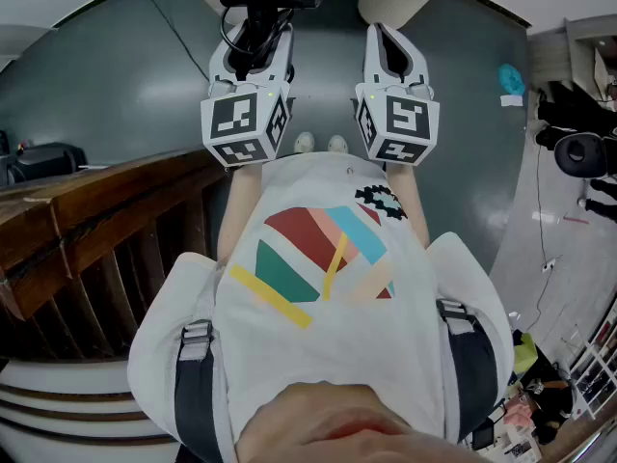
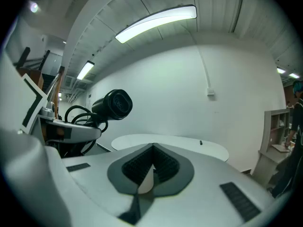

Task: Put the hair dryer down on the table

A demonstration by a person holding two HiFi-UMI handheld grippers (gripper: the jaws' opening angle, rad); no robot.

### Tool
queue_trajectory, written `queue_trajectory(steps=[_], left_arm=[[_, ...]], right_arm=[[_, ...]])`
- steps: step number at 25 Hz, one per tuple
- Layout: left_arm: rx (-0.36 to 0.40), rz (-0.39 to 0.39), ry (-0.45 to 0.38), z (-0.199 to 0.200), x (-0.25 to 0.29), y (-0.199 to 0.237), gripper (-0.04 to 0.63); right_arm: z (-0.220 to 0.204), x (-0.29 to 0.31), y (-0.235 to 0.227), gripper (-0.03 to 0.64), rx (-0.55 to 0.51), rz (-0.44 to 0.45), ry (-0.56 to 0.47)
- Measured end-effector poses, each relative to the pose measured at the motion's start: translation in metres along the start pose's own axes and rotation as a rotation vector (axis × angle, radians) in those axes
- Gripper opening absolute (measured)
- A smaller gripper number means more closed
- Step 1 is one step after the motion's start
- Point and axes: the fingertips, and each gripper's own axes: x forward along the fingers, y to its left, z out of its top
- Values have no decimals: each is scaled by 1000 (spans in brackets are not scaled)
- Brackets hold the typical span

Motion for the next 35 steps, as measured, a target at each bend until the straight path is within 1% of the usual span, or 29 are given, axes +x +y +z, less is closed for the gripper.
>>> queue_trajectory(steps=[11,18,23,28,35], left_arm=[[-15,6,-14,3,10,-10,222],[-36,26,-18,2,13,-14,222],[-57,49,-18,-1,16,-21,222],[-67,75,-25,-6,15,-23,222],[-86,97,-34,-9,24,-20,222]], right_arm=[[0,-2,-20,11,-16,0,-15],[5,-6,-27,11,8,44,-66],[0,-5,-35,11,-9,67,-52],[-7,-5,-40,11,-5,91,-47],[-15,0,-48,11,-20,106,-34]])
